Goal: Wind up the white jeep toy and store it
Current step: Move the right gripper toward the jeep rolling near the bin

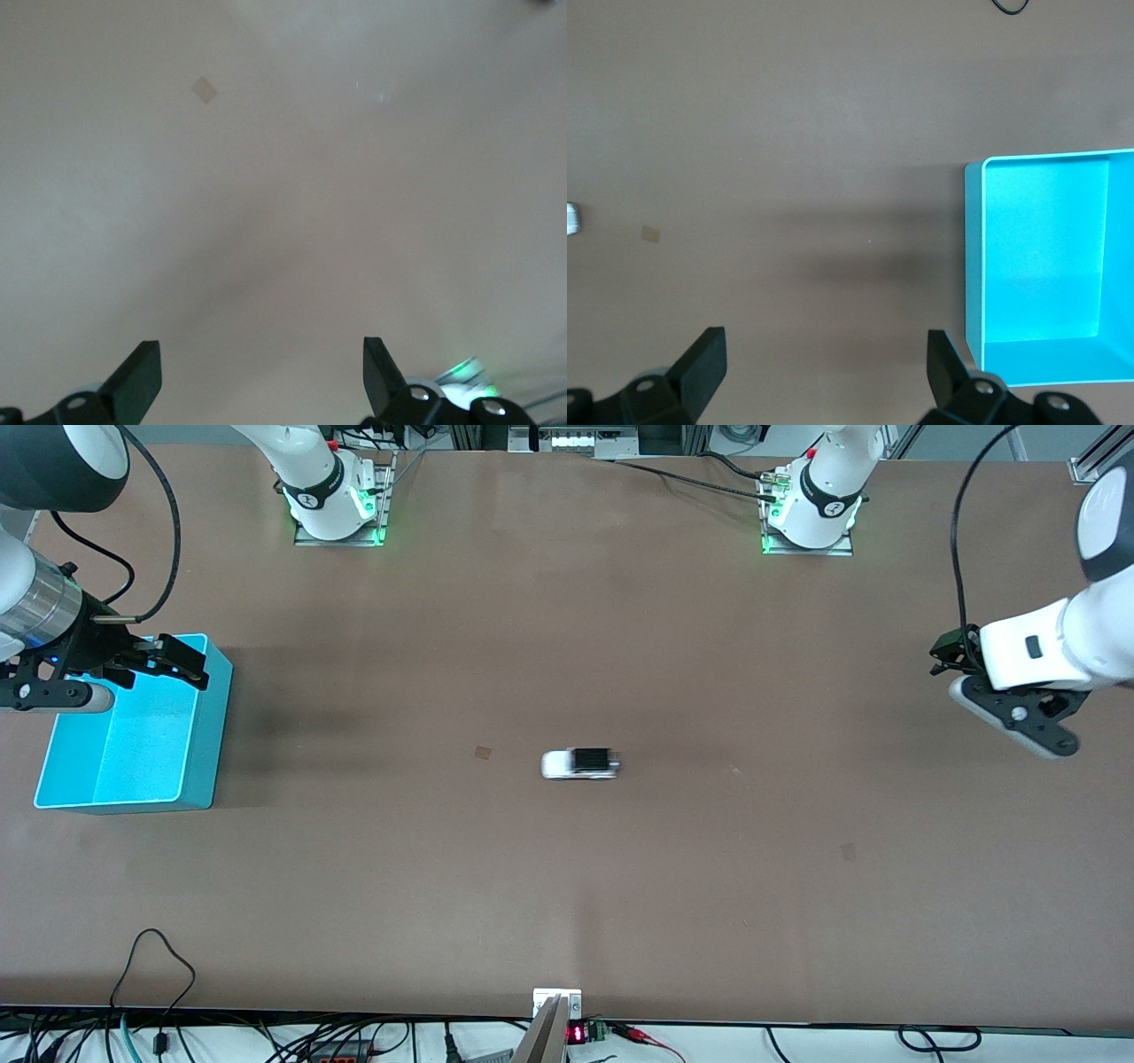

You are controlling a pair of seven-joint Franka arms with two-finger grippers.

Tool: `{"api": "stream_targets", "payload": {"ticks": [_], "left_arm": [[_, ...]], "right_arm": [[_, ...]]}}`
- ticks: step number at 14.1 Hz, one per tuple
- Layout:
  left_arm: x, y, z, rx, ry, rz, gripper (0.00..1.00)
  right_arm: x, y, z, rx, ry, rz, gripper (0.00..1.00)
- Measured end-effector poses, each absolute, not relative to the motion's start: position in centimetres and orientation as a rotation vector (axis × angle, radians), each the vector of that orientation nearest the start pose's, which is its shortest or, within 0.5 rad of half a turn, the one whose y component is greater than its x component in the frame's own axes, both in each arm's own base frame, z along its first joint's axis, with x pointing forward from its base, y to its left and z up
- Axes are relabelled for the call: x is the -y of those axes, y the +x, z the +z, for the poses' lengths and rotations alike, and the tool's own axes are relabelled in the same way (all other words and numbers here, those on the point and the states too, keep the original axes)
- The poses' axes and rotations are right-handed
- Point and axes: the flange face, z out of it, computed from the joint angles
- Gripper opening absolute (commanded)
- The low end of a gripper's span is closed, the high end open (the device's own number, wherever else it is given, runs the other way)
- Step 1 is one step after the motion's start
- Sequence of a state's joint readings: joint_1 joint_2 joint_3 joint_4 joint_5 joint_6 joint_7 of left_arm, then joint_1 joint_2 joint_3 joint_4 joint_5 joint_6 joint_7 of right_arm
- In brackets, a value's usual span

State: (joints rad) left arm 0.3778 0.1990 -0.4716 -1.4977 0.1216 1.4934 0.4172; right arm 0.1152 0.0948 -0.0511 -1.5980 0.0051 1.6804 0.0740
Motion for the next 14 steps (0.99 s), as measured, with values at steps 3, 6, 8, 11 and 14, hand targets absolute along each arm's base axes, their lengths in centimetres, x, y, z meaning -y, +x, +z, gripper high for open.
{"api": "stream_targets", "payload": {"ticks": [3, 6, 8, 11, 14], "left_arm": [[1.1, 59.0, 56.2, -0.405, -3.106, 0.254, 1.00], [1.6, 58.8, 57.0, -0.151, -3.115, 0.204, 1.00], [0.7, 58.4, 57.0, -0.084, -3.145, 0.135, 1.00], [-0.1, 57.0, 57.2, -0.055, -3.153, 0.066, 1.00], [-0.8, 56.4, 57.1, -0.033, -3.155, 0.066, 1.00]], "right_arm": [[-3.6, 58.9, 56.7, 0.000, -3.142, 0.020, 1.00], [-3.2, 59.0, 56.3, 0.223, -3.133, 0.029, 1.00], [-3.0, 59.2, 55.9, 0.391, -3.115, 0.040, 1.00], [-2.8, 59.3, 55.6, 0.657, -3.067, 0.048, 1.00], [-1.7, 59.5, 55.0, 0.960, -2.980, 0.067, 1.00]]}}
